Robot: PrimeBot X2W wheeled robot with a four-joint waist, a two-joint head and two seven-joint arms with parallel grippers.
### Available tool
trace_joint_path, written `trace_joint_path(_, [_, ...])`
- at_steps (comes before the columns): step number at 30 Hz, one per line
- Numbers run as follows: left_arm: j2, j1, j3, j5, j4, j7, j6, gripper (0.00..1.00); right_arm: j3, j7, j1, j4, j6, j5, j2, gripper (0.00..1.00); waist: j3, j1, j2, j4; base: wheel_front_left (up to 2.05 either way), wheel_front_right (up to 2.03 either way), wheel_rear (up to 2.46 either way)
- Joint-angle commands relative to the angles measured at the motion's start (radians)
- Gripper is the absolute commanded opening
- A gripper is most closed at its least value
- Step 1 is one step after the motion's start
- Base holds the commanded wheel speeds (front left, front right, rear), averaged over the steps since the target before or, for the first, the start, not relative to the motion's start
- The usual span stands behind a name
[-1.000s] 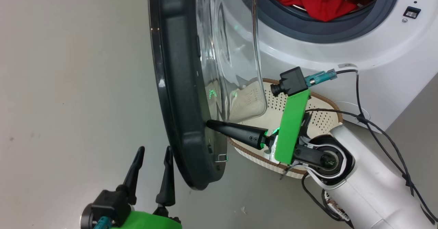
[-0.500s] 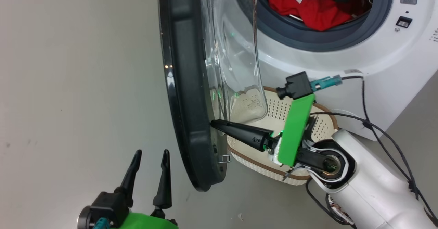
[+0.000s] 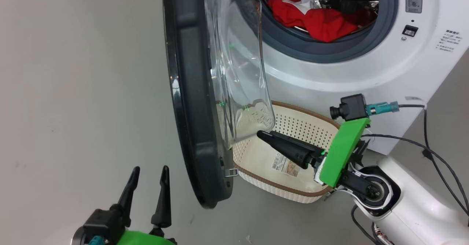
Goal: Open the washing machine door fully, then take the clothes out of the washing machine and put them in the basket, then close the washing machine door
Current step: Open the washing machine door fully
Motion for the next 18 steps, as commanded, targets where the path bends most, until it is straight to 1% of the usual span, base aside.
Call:
trace_joint_path(1, [0.014,-0.01,0.041,0.014,-0.017,-0.012,-0.008,1.0,0.012,-0.021,0.015,-0.019,0.008,-0.012,-0.002,1.0,-0.004,0.0,0.0,-0.006,0.0,0.0,0.0])
trace_joint_path(13, [0.014,-0.001,0.078,0.024,-0.005,-0.012,-0.021,1.0,0.06,-0.148,0.089,0.011,0.008,-0.031,-0.096,1.0,-0.021,0.0,0.0,-0.04,0.0,0.0,0.0])
trace_joint_path(18, [0.014,0.004,0.087,0.026,-0.003,-0.012,-0.022,1.0,0.087,-0.22,0.106,0.033,0.008,-0.064,-0.139,1.0,-0.027,0.0,0.0,-0.051,0.0,0.0,0.0])
